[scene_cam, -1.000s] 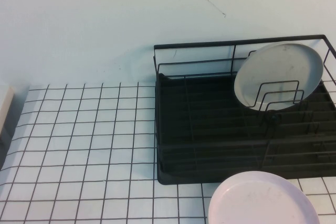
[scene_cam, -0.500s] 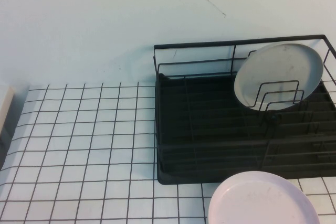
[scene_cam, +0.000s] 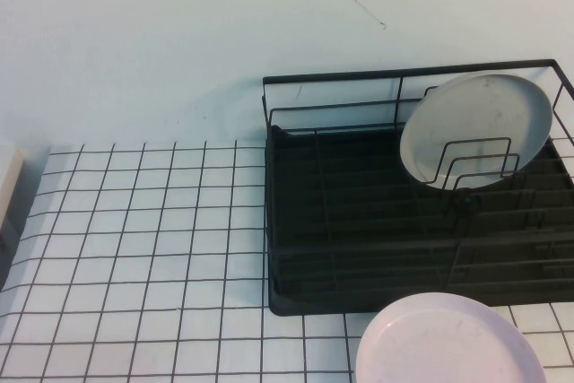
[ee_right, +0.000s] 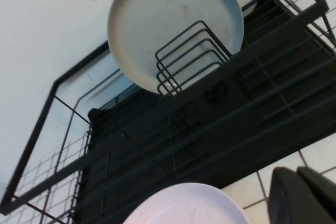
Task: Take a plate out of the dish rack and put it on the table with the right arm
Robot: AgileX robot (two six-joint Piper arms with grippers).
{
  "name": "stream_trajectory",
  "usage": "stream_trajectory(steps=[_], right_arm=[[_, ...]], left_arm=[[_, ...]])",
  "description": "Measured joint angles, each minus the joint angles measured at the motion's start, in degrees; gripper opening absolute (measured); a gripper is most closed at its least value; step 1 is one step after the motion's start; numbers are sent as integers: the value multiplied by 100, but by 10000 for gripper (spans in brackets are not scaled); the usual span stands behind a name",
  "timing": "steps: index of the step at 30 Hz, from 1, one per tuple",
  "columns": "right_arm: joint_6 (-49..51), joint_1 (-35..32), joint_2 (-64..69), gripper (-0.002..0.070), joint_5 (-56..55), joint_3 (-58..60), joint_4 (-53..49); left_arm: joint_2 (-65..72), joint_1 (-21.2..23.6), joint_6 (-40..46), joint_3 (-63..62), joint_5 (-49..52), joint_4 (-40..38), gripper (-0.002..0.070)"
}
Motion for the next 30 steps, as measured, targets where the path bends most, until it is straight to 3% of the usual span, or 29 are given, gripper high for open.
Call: stream_trajectory(steps=[5, 16, 30], right_arm=[[-380, 0, 0, -2, -108, 0, 338], [-2329, 0, 0, -2, -218, 0, 337], [-3016, 0, 0, -2, -231, 0, 350]], left_arm=[[0, 0, 0, 0, 0, 0, -3], [0, 0, 0, 0, 0, 0, -3], [0, 0, 0, 0, 0, 0, -3]])
